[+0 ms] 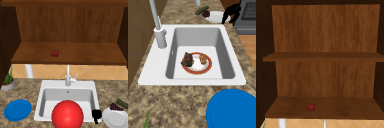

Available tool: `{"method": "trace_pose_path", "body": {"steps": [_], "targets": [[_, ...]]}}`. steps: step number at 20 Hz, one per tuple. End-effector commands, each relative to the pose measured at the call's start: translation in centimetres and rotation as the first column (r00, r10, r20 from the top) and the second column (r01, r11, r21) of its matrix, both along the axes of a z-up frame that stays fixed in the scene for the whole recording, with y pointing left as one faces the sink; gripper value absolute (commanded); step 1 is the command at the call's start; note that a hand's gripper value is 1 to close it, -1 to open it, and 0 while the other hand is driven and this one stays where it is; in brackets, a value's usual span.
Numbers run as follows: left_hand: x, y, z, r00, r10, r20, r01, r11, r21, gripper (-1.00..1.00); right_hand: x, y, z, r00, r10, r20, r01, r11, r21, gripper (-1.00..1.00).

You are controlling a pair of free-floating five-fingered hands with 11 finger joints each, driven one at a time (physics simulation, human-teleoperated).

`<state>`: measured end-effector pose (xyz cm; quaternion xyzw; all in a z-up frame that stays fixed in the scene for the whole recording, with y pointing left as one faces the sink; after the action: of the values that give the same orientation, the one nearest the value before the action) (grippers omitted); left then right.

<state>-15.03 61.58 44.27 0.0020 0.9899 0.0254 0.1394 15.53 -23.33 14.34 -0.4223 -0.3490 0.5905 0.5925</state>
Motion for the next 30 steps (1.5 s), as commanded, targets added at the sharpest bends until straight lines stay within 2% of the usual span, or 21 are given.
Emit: {"method": "trace_pose_path", "body": {"steps": [1, 15, 21, 23, 27, 30], "targets": [[0.0, -1.4, -2.3, 1.0000, -0.005, 0.000, 0.005, 0.9962, 0.087, -1.00, 0.0, 0.0, 0.0, 1.000, 0.000, 0.000, 0.000, 1.000, 0.000, 0.00], [0.0, -7.8, -9.7, 1.0000, -0.006, -0.005, 0.006, 0.9900, 0.141, -1.00, 0.0, 0.0, 0.0, 1.000, 0.000, 0.000, 0.000, 1.000, 0.000, 0.00], [-0.1, -10.3, -12.4, 0.9999, -0.010, -0.009, 0.011, 0.9857, 0.168, -1.00, 0.0, 0.0, 0.0, 1.000, 0.000, 0.000, 0.000, 1.000, 0.000, 0.00], [-0.1, -11.1, -13.3, 1.0000, -0.007, -0.007, 0.008, 0.9833, 0.182, -1.00, 0.0, 0.0, 0.0, 1.000, 0.000, 0.000, 0.000, 1.000, 0.000, 0.00], [0.1, -12.2, -14.5, 0.9999, 0.008, -0.011, -0.005, 0.9741, 0.226, -1.00, 0.0, 0.0, 0.0, 1.000, 0.000, 0.000, 0.000, 1.000, 0.000, 0.00], [0.0, -12.6, -14.3, 0.9984, -0.004, -0.057, 0.018, 0.9664, 0.256, -1.00, 0.0, 0.0, 0.0, 1.000, 0.000, 0.000, 0.000, 1.000, 0.000, 0.00]]}}
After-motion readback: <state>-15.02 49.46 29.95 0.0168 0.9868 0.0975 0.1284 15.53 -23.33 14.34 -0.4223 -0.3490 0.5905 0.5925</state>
